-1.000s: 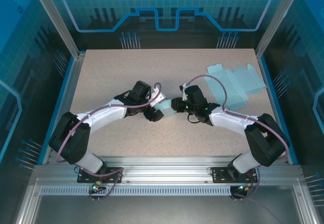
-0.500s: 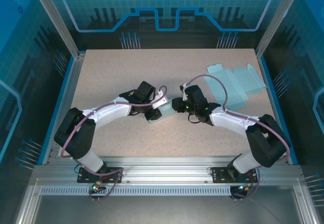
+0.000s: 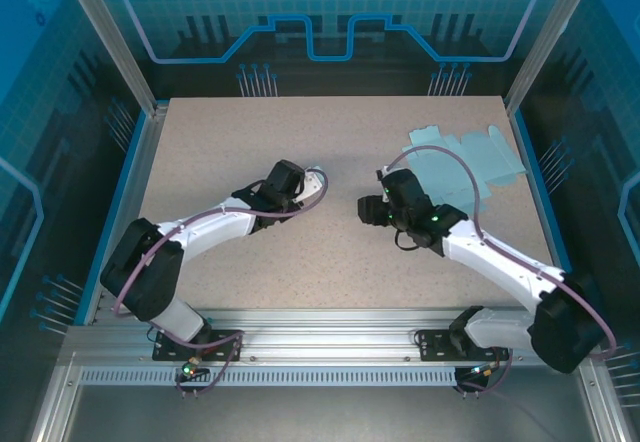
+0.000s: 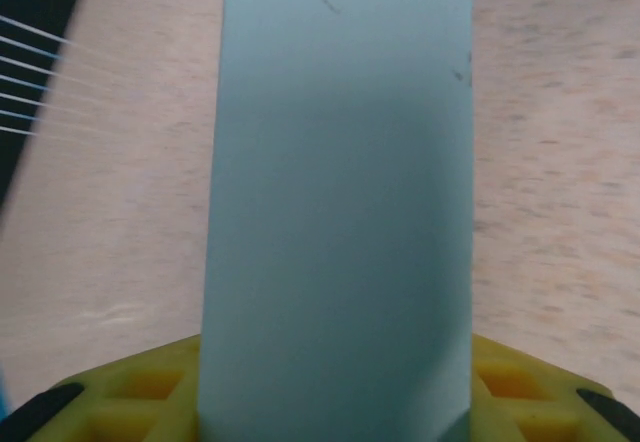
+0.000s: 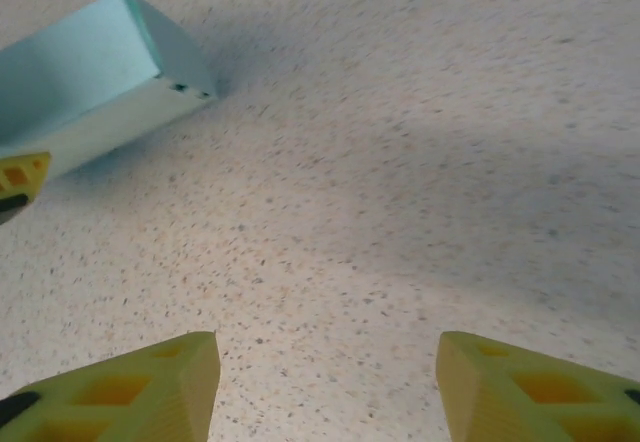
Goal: Fold the paper box
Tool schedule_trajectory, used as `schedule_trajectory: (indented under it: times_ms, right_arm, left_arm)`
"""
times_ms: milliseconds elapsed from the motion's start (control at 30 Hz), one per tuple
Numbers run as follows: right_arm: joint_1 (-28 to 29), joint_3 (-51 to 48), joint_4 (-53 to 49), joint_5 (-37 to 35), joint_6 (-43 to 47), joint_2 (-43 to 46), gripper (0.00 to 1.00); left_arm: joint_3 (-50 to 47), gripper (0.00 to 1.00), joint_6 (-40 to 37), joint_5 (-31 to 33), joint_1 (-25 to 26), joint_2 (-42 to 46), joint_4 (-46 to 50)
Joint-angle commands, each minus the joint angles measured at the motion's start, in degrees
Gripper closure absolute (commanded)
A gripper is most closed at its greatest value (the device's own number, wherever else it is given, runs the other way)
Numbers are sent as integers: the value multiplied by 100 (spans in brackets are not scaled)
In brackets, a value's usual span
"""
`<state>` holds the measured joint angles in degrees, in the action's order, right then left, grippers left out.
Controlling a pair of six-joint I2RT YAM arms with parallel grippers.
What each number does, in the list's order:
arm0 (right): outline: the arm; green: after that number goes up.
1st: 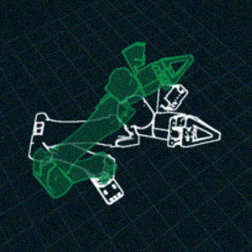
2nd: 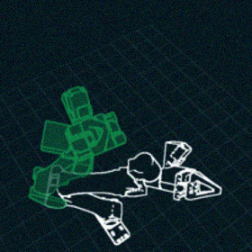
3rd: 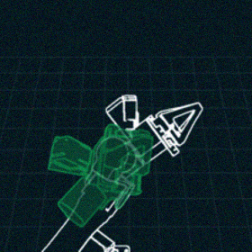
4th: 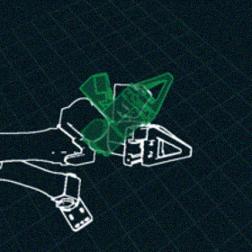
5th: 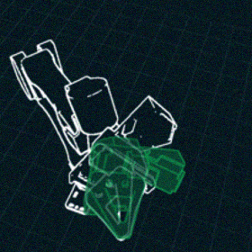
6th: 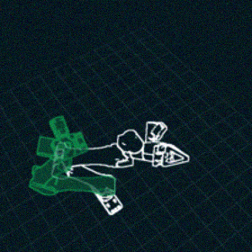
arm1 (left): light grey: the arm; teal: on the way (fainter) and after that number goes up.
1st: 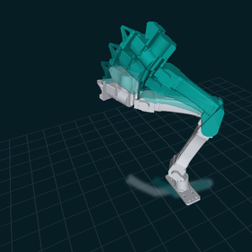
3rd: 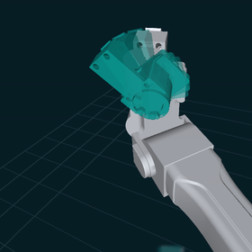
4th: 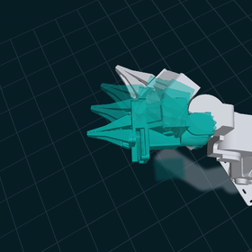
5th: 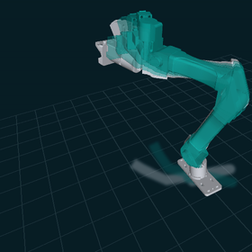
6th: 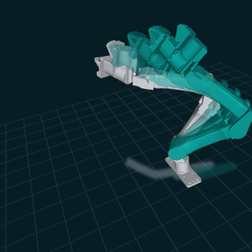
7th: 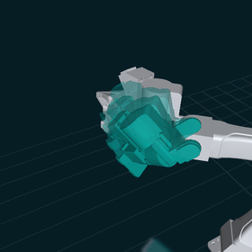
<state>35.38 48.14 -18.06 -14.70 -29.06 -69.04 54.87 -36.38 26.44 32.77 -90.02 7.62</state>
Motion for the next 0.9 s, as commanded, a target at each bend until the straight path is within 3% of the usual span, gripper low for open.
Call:
schedule_trajectory:
  times_ms: [0,33,233,367,600,733,767,833,867]
  right_arm:
    - [-120,35,-680,-766,107,470,16]
    - [-155,1,-726,-864,96,620,1]
    - [-517,-141,-959,-912,44,1261,0]
    - [-696,-163,-1071,-911,67,1362,0]
    - [-979,-55,-1116,-1397,-30,1199,0]
    - [-1609,193,-1227,-967,-64,719,0]
    - [-1781,319,-1203,-763,-25,565,0]
    - [-2122,498,-1138,-426,5,194,0]
    - [-2245,560,-1137,-407,-30,30,0]
  left_arm:
    - [-134,61,-890,908,-109,-125,-1184]
    - [-195,62,-1054,844,-177,-191,-1480]
    - [-460,62,-1597,209,-849,-560,-2835]
    - [-376,61,-2084,154,-1201,-1046,-3239]
    - [-395,61,-2751,210,-1335,-1909,-4229]
    - [-437,59,-2977,90,-1333,-2291,-4777]
    - [-448,56,-3042,69,-1339,-2375,-4911]
    - [-445,27,-3158,88,-1328,-2533,-5162]
    - [-444,23,-3181,113,-1322,-2576,-5233]
